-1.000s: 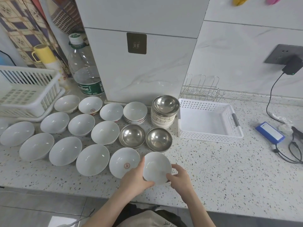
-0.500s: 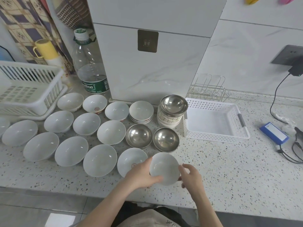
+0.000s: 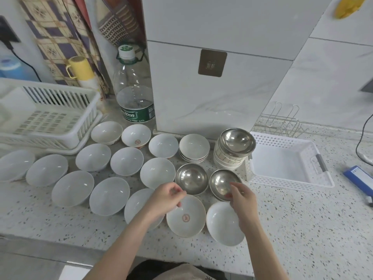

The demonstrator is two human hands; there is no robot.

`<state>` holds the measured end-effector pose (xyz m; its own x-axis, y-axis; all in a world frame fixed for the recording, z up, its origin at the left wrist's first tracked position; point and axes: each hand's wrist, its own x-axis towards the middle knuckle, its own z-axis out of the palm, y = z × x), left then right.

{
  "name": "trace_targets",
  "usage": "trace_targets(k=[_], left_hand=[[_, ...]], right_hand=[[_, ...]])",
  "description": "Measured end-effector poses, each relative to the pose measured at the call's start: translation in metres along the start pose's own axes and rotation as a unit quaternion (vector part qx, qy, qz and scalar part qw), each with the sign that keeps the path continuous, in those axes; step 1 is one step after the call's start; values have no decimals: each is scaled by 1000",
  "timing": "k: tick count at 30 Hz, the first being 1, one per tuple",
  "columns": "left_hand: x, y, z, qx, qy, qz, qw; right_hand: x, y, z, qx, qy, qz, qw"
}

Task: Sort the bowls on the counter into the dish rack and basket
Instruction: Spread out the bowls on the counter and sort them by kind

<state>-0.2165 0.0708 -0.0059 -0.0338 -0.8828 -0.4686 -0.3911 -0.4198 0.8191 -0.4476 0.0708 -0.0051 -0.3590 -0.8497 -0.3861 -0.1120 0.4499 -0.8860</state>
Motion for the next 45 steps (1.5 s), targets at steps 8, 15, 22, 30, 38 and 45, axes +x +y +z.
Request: trace_targets(k=[8,15,22,30,38,45], left_hand=[[23,7,-38,-50,66,11,997],[68,34,-44,55,55,28,997],[124,63,-35,218,17,29,975],[155,58,-31,125,-34,8,992],[161,63,-28,-13,-24,21,999],[158,66,-38,-96,-20,27,995]], right_hand=[[6,-13,40,-7,-60,11,998],[18,-13,50,-34,-63,28,997],[23,-15,54,-25,-39,53,998],[13,-10,60,-31,-7,75,997],[15,-12,65,-37,5,95,995],[31,-24,77,-61,10,97,993]])
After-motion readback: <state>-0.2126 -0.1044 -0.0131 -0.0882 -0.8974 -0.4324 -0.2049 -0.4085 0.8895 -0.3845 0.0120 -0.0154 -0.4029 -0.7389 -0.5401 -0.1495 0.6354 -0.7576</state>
